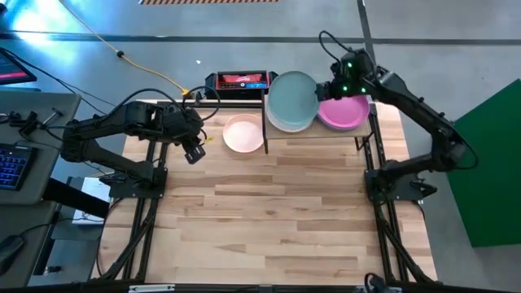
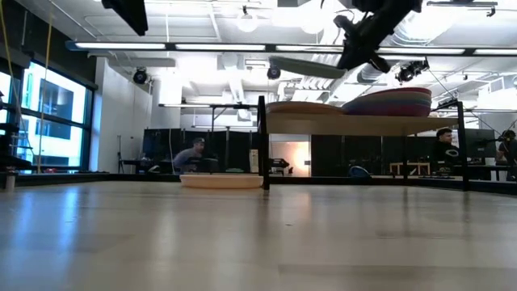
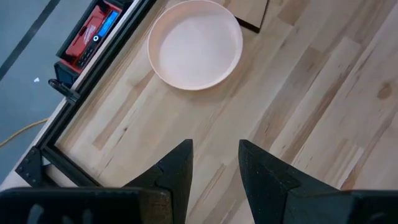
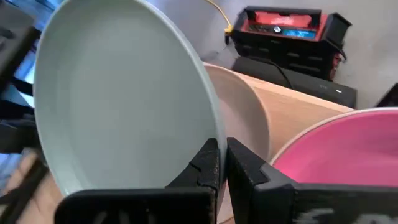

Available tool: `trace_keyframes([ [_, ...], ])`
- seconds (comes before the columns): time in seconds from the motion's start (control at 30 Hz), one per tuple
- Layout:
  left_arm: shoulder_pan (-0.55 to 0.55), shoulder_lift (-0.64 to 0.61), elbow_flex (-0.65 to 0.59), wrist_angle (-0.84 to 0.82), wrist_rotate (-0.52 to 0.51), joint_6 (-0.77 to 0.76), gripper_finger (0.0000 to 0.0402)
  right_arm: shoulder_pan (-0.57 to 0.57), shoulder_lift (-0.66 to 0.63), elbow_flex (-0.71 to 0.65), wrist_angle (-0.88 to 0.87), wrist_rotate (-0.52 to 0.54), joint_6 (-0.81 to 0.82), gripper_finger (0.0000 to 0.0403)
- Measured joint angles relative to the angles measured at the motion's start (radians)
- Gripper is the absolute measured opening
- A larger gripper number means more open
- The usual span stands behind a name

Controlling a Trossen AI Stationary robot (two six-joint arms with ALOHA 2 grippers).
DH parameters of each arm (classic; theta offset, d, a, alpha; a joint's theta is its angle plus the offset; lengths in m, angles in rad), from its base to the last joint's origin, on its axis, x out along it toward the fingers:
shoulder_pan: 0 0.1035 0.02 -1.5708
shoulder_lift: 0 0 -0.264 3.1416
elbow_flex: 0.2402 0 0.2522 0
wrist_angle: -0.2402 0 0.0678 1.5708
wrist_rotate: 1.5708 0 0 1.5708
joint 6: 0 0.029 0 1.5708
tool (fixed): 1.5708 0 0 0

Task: Place and stack plates onto a shelf
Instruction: Stack the light green plate on the white plate on the shelf

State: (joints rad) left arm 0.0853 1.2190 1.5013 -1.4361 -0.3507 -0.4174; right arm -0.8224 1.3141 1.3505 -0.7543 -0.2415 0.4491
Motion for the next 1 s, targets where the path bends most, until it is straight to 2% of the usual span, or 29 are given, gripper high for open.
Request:
trace_keyframes([
  [0.17,0.021,0.0,0.0,0.0,0.0,-0.025,0.012,-0.023,0.083,0.082,-0.101,-0.009,-0.085,0.0],
  [0.3,0.04,0.0,0.0,0.0,0.0,-0.026,0.012,-0.04,0.134,0.133,-0.119,-0.065,-0.123,0.0],
  [0.43,0.059,0.0,0.0,0.0,0.0,-0.027,0.012,-0.06,0.177,0.173,-0.139,-0.073,-0.16,0.0],
  [0.6,0.078,0.0,0.0,0.0,0.0,-0.027,0.012,-0.073,0.235,0.19,-0.155,-0.106,-0.205,0.0],
  [1.0,0.112,0.0,0.0,0.001,0.0,-0.053,0.012,-0.075,0.325,0.191,-0.165,-0.11,-0.267,0.0],
])
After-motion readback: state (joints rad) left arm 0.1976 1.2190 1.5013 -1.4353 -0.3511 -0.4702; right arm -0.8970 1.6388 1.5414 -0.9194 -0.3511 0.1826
